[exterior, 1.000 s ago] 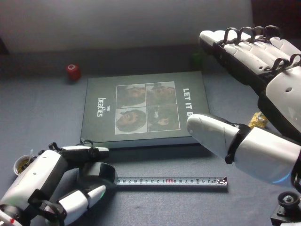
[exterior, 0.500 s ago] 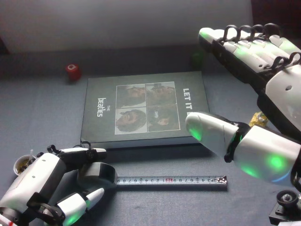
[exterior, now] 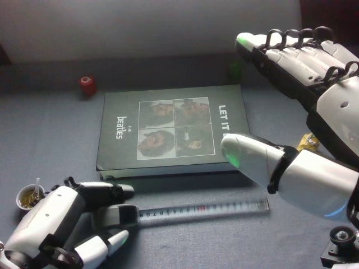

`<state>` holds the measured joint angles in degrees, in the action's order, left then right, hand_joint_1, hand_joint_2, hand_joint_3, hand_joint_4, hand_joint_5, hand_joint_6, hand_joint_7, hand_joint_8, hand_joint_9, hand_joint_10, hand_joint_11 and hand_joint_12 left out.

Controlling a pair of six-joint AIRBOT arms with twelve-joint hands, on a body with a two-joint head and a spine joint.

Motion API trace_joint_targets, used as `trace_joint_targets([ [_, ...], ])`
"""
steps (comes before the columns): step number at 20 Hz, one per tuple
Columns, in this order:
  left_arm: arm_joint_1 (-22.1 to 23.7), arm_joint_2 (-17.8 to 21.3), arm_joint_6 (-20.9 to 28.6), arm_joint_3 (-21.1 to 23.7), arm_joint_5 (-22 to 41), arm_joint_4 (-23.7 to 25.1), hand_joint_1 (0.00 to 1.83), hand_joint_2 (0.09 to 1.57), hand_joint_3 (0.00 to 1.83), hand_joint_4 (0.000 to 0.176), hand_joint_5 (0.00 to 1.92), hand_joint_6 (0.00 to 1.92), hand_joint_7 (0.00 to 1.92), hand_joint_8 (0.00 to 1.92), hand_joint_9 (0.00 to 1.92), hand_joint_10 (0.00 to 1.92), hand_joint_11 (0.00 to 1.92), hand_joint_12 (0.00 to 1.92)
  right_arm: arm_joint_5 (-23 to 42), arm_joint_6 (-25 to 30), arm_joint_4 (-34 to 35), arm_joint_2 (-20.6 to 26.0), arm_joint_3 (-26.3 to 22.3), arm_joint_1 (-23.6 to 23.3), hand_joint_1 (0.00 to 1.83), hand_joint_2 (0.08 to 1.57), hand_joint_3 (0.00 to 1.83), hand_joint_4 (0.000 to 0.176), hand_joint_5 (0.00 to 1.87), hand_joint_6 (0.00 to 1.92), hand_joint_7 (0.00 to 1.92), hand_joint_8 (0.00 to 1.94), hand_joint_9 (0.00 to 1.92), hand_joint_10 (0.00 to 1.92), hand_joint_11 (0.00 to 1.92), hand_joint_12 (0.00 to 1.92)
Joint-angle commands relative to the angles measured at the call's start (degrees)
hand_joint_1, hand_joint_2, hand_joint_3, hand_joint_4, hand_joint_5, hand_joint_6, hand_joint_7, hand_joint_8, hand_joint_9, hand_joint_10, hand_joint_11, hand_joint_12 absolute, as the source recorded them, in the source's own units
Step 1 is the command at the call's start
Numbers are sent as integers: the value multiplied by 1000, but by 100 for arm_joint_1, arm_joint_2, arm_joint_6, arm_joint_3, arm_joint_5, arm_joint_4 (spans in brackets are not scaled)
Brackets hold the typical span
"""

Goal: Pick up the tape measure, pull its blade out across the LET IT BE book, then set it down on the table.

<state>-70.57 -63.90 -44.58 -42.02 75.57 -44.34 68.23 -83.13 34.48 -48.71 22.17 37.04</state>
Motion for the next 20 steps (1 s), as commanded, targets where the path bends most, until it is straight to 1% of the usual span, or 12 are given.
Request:
trace_joint_targets([
  [1, 34, -28, 29, -5, 548, 321, 1189, 1114, 0, 0, 958, 768, 975, 3, 970, 4, 611, 817, 567, 66, -422, 6, -10, -86, 143, 1172, 0, 0, 128, 8, 156, 4, 131, 5, 0, 496],
  [2, 34, -31, 13, -4, 548, 324, 1340, 1099, 0, 0, 975, 881, 1045, 618, 924, 969, 657, 909, 567, 66, -422, 5, -10, -87, 143, 1172, 0, 0, 130, 8, 156, 4, 133, 6, 0, 497],
  [3, 35, -38, -11, -4, 548, 334, 1367, 1110, 3, 0, 948, 911, 1016, 860, 880, 1219, 685, 985, 567, 67, -422, 5, -10, -87, 143, 1172, 0, 0, 130, 8, 155, 4, 134, 6, 0, 497],
  [4, 34, -52, -35, -6, 547, 344, 1374, 1110, 0, 0, 986, 843, 1004, 946, 865, 1257, 715, 1039, 567, 68, -422, 5, -10, -87, 143, 1172, 0, 0, 131, 8, 158, 5, 137, 7, 0, 498],
  [5, 34, -65, -57, -7, 546, 353, 1375, 1110, 0, 0, 995, 827, 1007, 964, 854, 1267, 730, 1056, 569, 68, -422, 6, -10, -87, 143, 1172, 0, 0, 130, 7, 158, 4, 137, 7, 0, 499],
  [9, 40, -102, -100, -17, 546, 462, 1379, 1099, 0, 0, 1020, 782, 1010, 946, 898, 1219, 773, 1030, 569, 74, -423, 6, -10, -87, 147, 1171, 0, 0, 121, 2, 154, 2, 137, 6, 0, 504],
  [12, 179, -40, -46, -37, 546, 597, 1378, 1102, 0, 0, 1013, 768, 1002, 975, 895, 1229, 790, 1007, 567, 74, -424, 5, -10, -84, 148, 1171, 0, 0, 120, 1, 154, 1, 137, 5, 0, 508],
  [15, 411, 105, 48, -48, 513, 583, 1378, 1104, 0, 0, 1014, 750, 1003, 985, 889, 1239, 799, 1004, 479, -26, -424, 9, -9, -56, 147, 1171, 0, 0, 121, 2, 153, 1, 136, 4, 0, 511],
  [17, 682, 258, 65, -58, 341, 566, 1378, 1101, 0, 0, 1046, 710, 989, 980, 894, 1248, 810, 1027, 344, -188, -391, 7, -10, -50, 147, 1171, 0, 0, 125, 3, 153, 0, 136, 4, 0, 514],
  [19, 875, 393, 29, -73, 200, 558, 1378, 1101, 0, 0, 1053, 705, 985, 983, 892, 1250, 793, 1019, 246, -364, -189, 5, -12, -139, 148, 1171, 0, 0, 125, 3, 151, 0, 134, 3, 0, 515],
  [20, 996, 459, 9, -98, 67, 577, 1379, 1097, 0, 0, 1059, 703, 1009, 961, 889, 1232, 786, 995, 155, -435, -61, 6, -12, -210, 151, 1170, 0, 0, 125, 1, 152, 0, 135, 2, 0, 555],
])
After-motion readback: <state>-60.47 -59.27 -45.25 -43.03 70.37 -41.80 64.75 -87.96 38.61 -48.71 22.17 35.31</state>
